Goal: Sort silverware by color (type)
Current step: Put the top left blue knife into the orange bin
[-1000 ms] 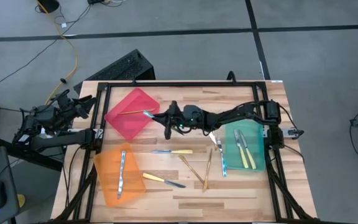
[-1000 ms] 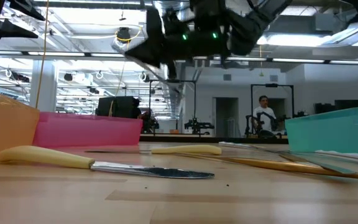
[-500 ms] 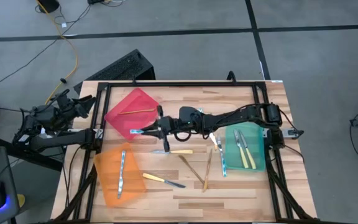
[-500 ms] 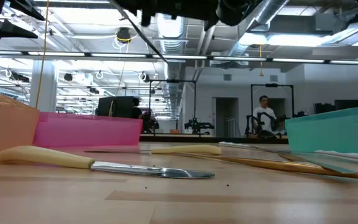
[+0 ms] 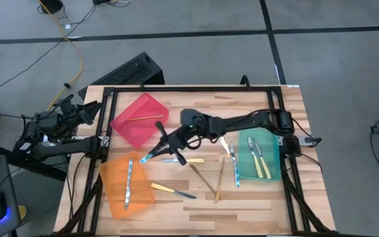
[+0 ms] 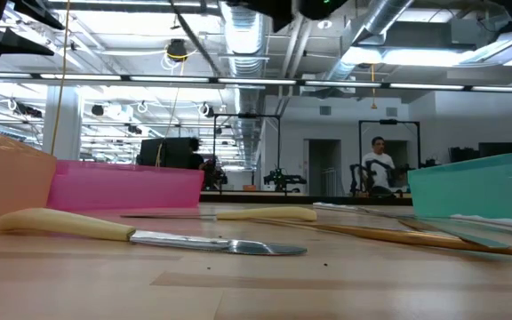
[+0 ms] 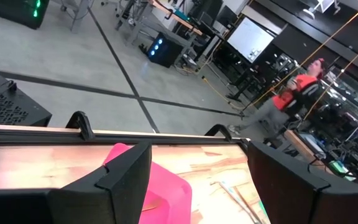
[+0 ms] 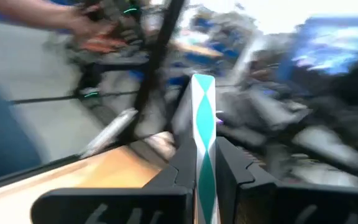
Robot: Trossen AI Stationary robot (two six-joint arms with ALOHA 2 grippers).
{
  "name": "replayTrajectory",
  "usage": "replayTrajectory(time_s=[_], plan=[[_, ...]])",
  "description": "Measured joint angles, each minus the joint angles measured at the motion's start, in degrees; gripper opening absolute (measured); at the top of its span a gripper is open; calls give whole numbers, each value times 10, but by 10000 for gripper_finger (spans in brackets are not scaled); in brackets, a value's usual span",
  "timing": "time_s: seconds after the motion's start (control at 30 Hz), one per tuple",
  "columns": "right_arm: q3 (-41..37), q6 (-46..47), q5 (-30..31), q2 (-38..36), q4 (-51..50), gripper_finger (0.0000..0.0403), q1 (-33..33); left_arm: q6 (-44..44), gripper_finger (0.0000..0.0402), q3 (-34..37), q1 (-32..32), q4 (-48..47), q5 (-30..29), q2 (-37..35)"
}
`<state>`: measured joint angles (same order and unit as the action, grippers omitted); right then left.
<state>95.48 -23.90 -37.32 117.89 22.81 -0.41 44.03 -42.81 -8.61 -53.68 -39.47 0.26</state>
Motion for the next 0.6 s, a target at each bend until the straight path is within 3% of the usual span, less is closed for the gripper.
replayTrajectory(time_s=[0.2,0.43,0.5,0.6], plan=[[168,-24,-64,116,-102,40,0,2,247,0,0,0,-1,0],[397,-95,-104,252,-300,39,-1,2,247,0,0,0,2,0],[368,-113,-107,255,-239,39,1,2,247,0,0,0,2,0],[358,-123,-114,255,-249,39,3,2,247,0,0,-1,3,0]])
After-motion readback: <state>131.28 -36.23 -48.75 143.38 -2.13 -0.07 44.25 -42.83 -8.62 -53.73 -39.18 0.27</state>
